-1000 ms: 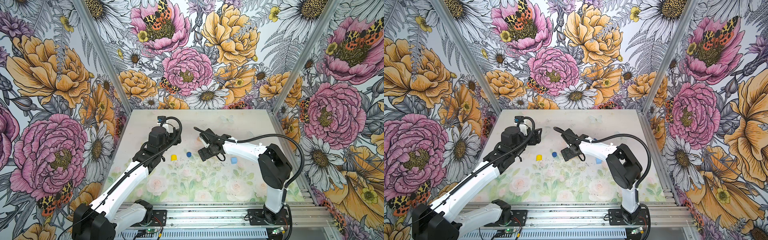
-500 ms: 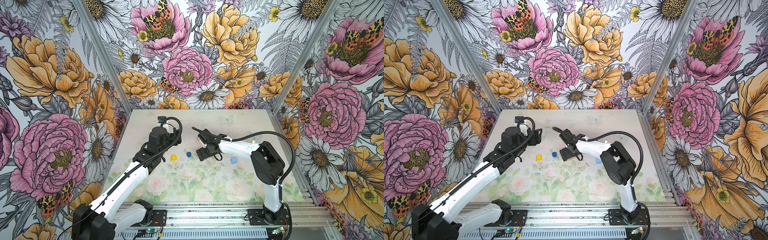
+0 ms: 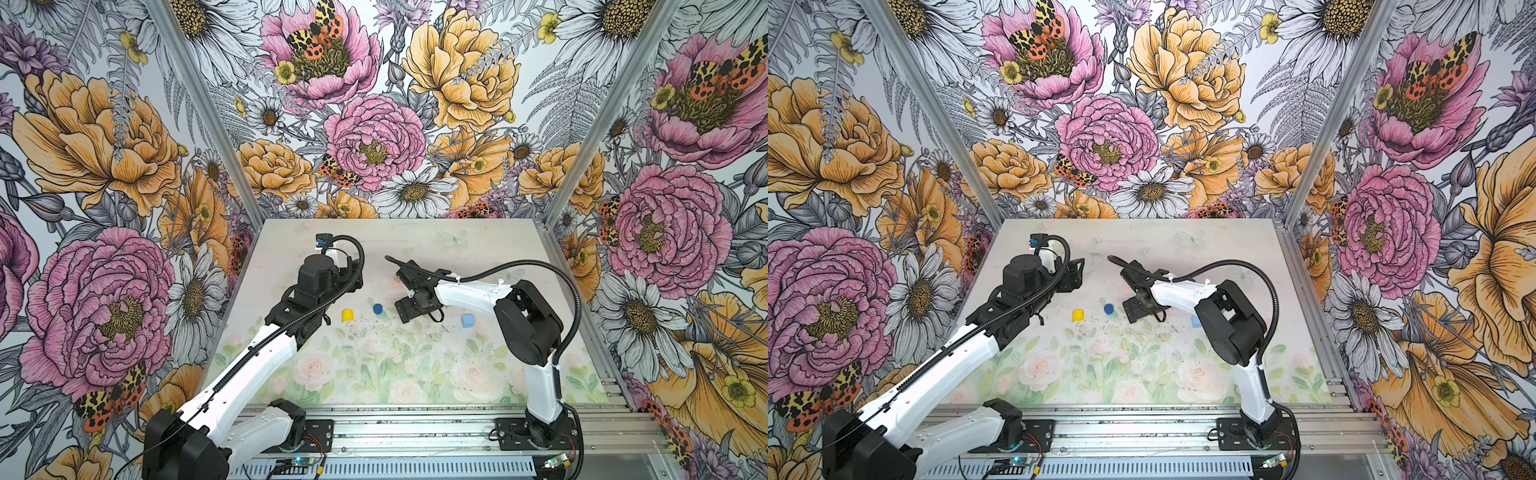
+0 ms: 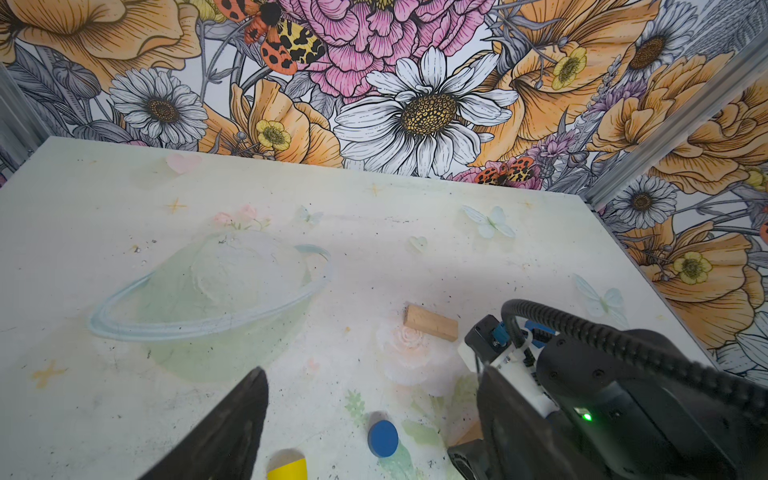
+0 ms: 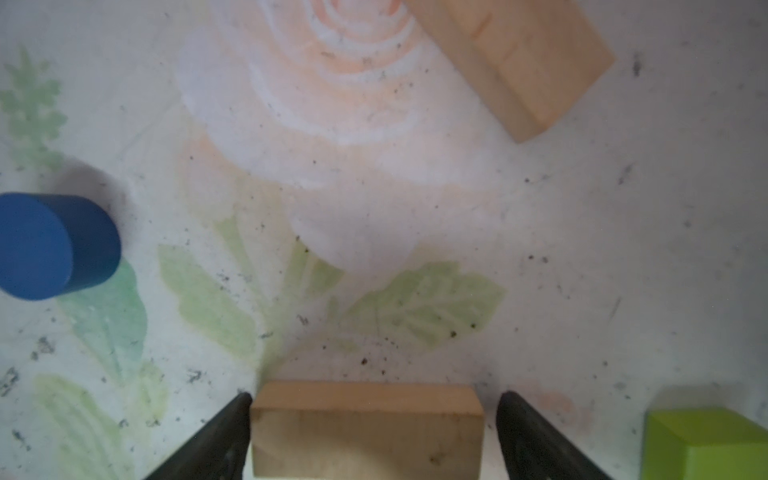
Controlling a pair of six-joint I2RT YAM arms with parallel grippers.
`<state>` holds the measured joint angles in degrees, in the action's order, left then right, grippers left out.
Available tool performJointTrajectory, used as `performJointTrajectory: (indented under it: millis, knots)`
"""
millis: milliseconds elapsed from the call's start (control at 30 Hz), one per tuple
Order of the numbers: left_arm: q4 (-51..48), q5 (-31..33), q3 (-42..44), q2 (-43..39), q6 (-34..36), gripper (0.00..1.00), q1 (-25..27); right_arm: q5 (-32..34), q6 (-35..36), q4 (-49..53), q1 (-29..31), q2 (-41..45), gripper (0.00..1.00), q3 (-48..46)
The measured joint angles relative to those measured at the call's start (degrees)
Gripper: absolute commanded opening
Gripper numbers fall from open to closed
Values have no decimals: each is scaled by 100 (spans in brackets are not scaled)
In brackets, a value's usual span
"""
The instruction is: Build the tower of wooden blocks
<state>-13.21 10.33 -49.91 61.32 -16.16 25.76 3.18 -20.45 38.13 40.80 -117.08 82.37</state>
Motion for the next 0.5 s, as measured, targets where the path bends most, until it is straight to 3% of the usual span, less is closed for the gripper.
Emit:
performJointTrajectory:
  millis: [500]
  knots:
    - [-50, 136, 72, -79, 2, 80, 0, 31, -573, -26, 0, 0, 61, -15]
